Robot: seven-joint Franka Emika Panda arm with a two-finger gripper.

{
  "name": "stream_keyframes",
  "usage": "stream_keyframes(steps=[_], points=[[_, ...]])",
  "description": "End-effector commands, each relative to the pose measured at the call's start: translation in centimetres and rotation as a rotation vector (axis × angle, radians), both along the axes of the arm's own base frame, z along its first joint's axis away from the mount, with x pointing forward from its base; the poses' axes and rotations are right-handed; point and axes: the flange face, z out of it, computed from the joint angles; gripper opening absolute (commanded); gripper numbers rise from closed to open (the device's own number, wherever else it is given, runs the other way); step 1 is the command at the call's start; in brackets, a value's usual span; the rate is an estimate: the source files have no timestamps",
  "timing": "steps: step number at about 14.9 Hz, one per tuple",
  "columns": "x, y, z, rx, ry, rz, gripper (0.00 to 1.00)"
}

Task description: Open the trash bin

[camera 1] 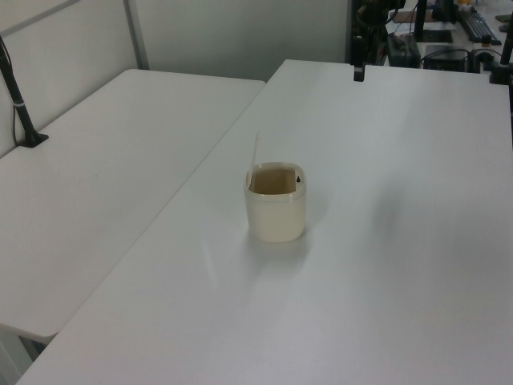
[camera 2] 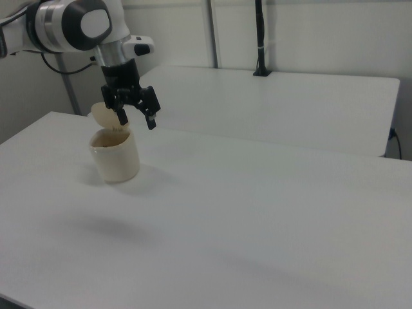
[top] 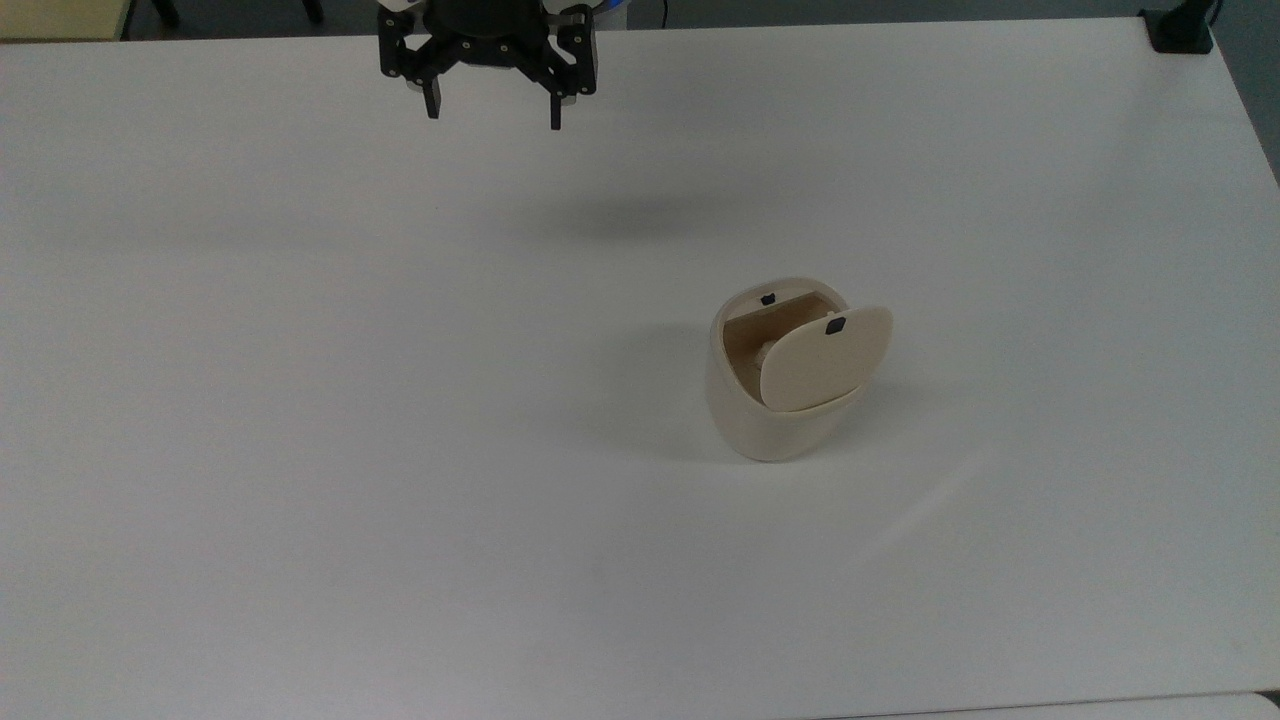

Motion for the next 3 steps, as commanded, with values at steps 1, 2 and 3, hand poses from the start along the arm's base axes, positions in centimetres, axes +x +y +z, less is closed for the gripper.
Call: stream_keyframes(steps=[1,2,3], points=[[-1.34,-0.69,0.92,-0.005,0.01,-0.023,1.0],[-1.29,-0.69,1.16,-0.005,0.004,-0.023,1.0],[-1.26,-0.69,1.07,-0.005,0.005,-0.023,1.0]])
